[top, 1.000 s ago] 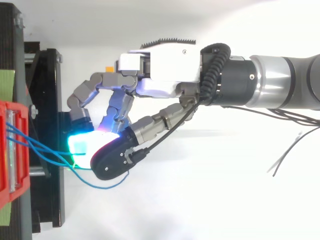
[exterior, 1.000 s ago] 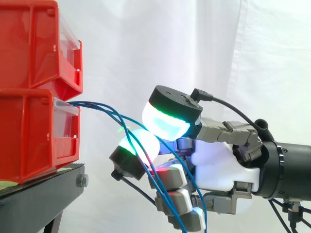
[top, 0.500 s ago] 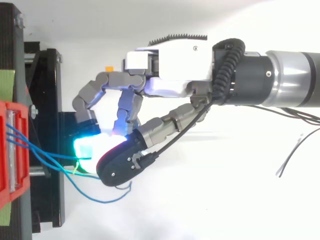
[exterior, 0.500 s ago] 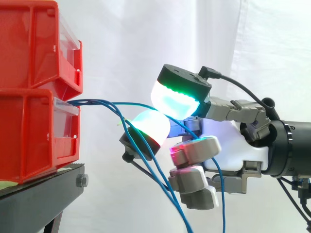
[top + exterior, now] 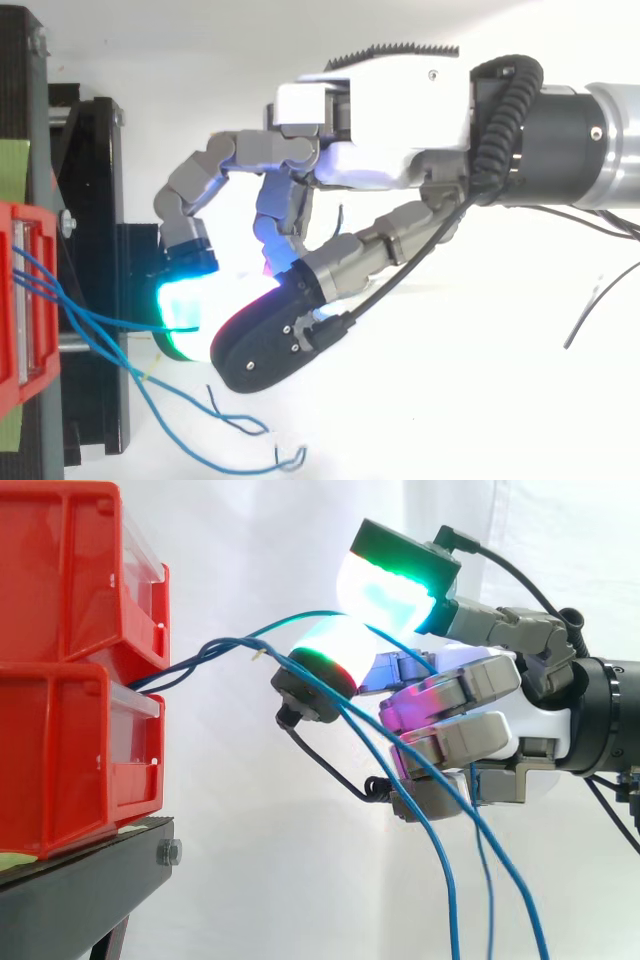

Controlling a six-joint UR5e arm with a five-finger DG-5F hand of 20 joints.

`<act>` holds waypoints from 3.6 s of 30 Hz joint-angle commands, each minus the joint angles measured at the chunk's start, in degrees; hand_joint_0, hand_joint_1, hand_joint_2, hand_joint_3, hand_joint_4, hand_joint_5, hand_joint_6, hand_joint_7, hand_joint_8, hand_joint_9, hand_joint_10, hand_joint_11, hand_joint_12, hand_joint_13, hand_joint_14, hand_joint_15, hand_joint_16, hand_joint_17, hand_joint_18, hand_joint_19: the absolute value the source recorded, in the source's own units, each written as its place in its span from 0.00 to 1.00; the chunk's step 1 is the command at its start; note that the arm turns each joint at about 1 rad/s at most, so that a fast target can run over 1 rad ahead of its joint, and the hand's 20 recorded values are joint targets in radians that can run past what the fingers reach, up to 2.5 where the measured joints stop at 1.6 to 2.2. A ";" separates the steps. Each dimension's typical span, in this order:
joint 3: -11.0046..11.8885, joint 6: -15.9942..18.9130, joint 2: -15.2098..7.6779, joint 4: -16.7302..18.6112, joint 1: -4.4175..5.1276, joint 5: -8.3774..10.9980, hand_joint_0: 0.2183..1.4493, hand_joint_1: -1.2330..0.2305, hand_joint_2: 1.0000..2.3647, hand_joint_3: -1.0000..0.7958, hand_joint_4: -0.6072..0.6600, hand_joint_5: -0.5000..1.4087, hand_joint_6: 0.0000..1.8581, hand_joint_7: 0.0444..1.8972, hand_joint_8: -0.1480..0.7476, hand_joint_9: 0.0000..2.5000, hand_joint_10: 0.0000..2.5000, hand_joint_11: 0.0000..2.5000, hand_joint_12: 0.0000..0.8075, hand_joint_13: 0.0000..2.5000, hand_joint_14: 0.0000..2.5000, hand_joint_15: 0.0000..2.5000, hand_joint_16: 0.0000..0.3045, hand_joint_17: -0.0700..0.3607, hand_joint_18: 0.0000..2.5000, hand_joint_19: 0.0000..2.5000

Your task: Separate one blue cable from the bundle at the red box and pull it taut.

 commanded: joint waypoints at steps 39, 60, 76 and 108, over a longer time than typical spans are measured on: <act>-7.48 5.93 -0.10 5.89 1.91 2.85 0.34 0.32 0.01 0.54 0.54 0.20 0.48 0.60 0.58 0.43 0.99 0.58 0.56 0.43 1.00 0.58 0.20 0.48 0.70 0.67; -16.80 4.79 5.70 5.53 2.17 2.94 0.35 0.32 0.01 0.54 0.54 0.20 0.49 0.60 0.59 0.43 1.00 0.58 0.55 0.43 1.00 0.58 0.20 0.47 0.70 0.67; -18.38 1.01 8.07 5.89 3.31 6.45 0.35 0.32 0.01 0.53 0.54 0.20 0.49 0.60 0.58 0.43 1.00 0.57 0.55 0.42 1.00 0.57 0.20 0.48 0.70 0.67; -18.38 -1.10 8.16 5.71 3.31 6.54 0.35 0.32 0.01 0.53 0.53 0.20 0.48 0.60 0.57 0.43 0.99 0.58 0.54 0.42 1.00 0.58 0.19 0.47 0.69 0.66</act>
